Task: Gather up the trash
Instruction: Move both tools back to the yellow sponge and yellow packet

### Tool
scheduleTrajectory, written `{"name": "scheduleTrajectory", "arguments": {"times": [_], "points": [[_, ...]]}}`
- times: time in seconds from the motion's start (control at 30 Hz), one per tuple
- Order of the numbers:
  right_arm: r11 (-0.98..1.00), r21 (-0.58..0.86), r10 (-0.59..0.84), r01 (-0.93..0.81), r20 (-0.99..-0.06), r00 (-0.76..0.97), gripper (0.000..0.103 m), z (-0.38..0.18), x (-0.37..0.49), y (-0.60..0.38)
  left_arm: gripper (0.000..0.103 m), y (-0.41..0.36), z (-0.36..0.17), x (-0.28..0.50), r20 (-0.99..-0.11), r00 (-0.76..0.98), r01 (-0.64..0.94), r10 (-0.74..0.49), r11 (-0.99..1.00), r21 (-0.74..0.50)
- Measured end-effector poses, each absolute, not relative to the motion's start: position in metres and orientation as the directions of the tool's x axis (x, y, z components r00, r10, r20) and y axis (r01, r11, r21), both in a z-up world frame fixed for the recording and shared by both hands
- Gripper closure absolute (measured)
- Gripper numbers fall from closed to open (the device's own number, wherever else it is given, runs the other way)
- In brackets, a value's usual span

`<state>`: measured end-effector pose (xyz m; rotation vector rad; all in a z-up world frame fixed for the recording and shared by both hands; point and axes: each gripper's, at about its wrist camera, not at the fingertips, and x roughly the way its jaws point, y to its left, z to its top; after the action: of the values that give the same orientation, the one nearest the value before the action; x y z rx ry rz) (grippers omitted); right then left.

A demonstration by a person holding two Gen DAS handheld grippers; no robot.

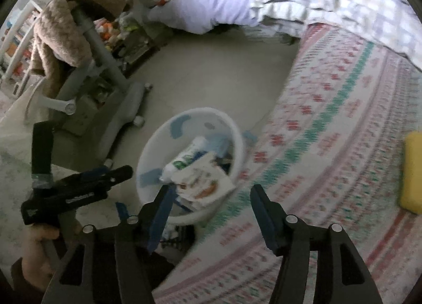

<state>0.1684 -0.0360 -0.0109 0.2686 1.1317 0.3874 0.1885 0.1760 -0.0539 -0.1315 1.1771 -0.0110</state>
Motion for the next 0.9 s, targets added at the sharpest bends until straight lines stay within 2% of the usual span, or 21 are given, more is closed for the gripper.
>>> {"name": "scheduleTrajectory", "arguments": {"times": [0.5, 0.7, 0.9], "points": [[0.962, 0.273, 0.239, -0.001, -0.842, 0.483, 0.031, 0.033, 0.148, -0.125, 0.005, 0.102, -0.027, 0.197, -0.893, 0.425, 0.051, -0.148, 0.989, -0.139], [0.946, 0.309, 0.223, 0.094, -0.835, 0.502, 0.031, 0.036, 0.146, -0.169, 0.005, 0.067, -0.031, 0.204, -0.902, 0.39, 0.066, -0.187, 0.982, -0.175], [0.917, 0.331, 0.168, 0.223, -0.828, 0.534, 0.029, 0.039, 0.142, -0.227, 0.005, 0.027, -0.013, 0.202, -0.881, 0.43, 0.117, -0.199, 0.98, -0.164]]}}
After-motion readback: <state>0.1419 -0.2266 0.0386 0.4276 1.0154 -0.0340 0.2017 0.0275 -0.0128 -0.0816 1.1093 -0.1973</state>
